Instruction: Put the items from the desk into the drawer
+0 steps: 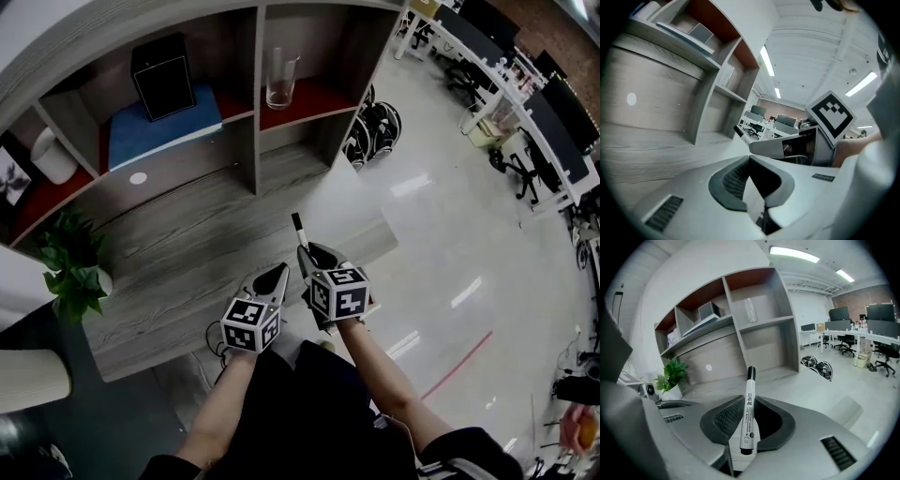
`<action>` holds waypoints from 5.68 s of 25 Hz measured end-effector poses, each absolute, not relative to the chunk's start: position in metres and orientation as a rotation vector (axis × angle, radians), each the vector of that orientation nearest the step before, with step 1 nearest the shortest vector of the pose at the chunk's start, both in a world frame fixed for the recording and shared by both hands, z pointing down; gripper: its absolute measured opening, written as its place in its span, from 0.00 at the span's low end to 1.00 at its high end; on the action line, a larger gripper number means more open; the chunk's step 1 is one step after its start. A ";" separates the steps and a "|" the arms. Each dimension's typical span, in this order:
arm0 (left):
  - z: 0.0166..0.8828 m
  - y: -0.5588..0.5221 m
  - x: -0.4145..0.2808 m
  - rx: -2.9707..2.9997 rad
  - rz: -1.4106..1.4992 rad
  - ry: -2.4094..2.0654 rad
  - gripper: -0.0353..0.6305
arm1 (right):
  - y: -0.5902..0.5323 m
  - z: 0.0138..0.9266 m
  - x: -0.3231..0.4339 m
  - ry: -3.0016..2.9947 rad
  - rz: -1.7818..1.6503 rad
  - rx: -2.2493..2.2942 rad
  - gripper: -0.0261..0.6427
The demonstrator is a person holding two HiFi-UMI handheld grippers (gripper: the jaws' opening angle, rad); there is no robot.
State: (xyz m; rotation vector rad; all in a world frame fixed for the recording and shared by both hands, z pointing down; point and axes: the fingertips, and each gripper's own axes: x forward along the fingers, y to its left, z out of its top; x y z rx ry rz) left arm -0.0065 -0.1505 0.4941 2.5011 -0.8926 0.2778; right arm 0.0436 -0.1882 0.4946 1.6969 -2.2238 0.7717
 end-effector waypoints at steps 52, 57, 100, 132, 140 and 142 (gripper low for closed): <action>0.633 -0.018 0.139 2.212 0.518 -0.949 0.05 | -0.056 0.692 0.223 -1.987 0.948 1.451 0.14; 0.637 -0.019 0.123 2.189 0.525 -0.981 0.05 | -0.070 0.717 0.216 -1.951 0.915 1.385 0.14; 0.609 -0.008 0.104 2.187 0.439 -1.080 0.05 | -0.063 0.696 0.225 -1.986 0.946 1.539 0.22; 0.372 -0.037 0.118 2.621 -0.091 -1.116 0.05 | -0.036 0.336 0.218 -2.928 0.579 1.916 0.03; 0.377 -0.031 0.125 2.631 -0.033 -1.110 0.05 | -0.032 0.356 0.218 -2.860 0.633 1.887 0.03; 0.379 -0.031 0.124 2.633 -0.011 -1.115 0.05 | -0.031 0.357 0.216 -2.855 0.615 1.874 0.03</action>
